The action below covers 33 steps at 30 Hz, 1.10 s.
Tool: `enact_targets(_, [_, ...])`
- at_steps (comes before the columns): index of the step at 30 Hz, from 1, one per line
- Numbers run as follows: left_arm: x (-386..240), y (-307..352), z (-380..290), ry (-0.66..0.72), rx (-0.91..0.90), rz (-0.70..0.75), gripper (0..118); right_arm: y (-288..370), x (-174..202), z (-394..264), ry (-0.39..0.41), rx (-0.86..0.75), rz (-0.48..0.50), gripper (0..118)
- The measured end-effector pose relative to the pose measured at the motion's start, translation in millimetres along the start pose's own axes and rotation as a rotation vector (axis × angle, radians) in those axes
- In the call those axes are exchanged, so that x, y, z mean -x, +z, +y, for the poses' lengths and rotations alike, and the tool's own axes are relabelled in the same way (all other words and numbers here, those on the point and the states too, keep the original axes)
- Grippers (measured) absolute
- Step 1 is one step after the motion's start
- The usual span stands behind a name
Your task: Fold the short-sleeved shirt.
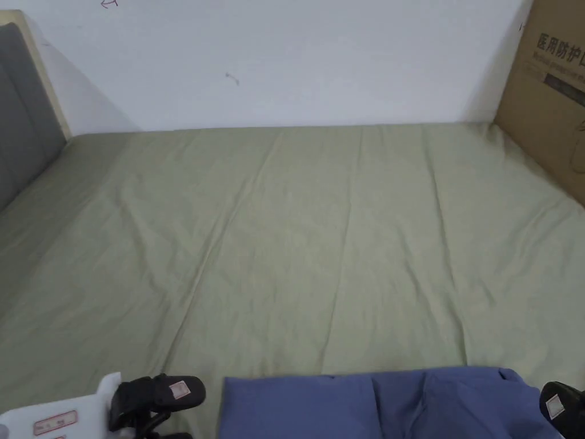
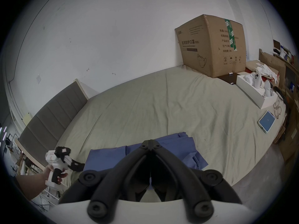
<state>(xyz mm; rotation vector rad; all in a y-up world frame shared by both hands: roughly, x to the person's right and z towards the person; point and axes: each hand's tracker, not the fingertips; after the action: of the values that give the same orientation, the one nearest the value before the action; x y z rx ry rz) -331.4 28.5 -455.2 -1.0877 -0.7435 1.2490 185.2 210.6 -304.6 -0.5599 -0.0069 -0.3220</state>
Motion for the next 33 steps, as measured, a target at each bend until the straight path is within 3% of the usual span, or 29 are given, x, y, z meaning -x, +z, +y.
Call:
enact_targets(4, [25, -37, 18, 0.008, 0.146, -0.205, 118, -9, 14, 3, 0.022, 0.016, 0.007, 0])
enact_targets(5, [30, -46, 21, 0.038, 0.157, -0.200, 117, -11, 17, 3, 0.023, 0.019, 0.009, 0])
enact_targets(7, [36, -59, 28, 0.049, 0.155, -0.198, 105, -15, 22, 4, 0.026, 0.024, 0.019, 0])
enact_targets(8, [29, -69, 14, 0.039, 0.150, -0.199, 73, -17, 24, 4, 0.028, 0.028, 0.024, 0])
enact_targets(9, [31, -73, 11, 0.026, 0.137, -0.177, 23, -19, 26, 3, 0.031, 0.032, 0.028, 0])
enact_targets(10, [36, -76, 9, -0.002, 0.114, -0.078, 5, -21, 27, 3, 0.033, 0.036, 0.032, 0])
enact_targets(12, [42, -81, 10, -0.111, 0.112, 0.252, 5, -23, 30, 2, 0.035, 0.045, 0.038, 0])
enact_targets(13, [30, -79, 7, -0.107, 0.103, 0.067, 5, -23, 30, 2, 0.035, 0.049, 0.043, 0])
enact_targets(17, [-13, -75, -1, -0.254, 0.104, 0.271, 5, -21, 28, 2, 0.041, 0.055, 0.055, 0])
enact_targets(19, [-43, -63, -10, -0.413, 0.074, 0.387, 5, -18, 26, 3, 0.047, 0.048, 0.060, 0])
enact_targets(22, [-88, -31, -16, -0.539, 0.035, 0.501, 5, -14, 18, 2, 0.030, 0.024, 0.068, 0])
enact_targets(27, [-145, 5, -28, -0.642, -0.064, 1.059, 6, -9, 2, -5, -0.023, 0.022, 0.075, 0])
enact_targets(30, [-160, -8, -36, -0.668, -0.062, 1.040, 6, -5, -9, -11, -0.045, 0.020, 0.068, 0])
enact_targets(33, [-173, -47, -44, -0.590, -0.009, 0.858, 6, 1, -20, -12, -0.079, 0.019, 0.059, 0])
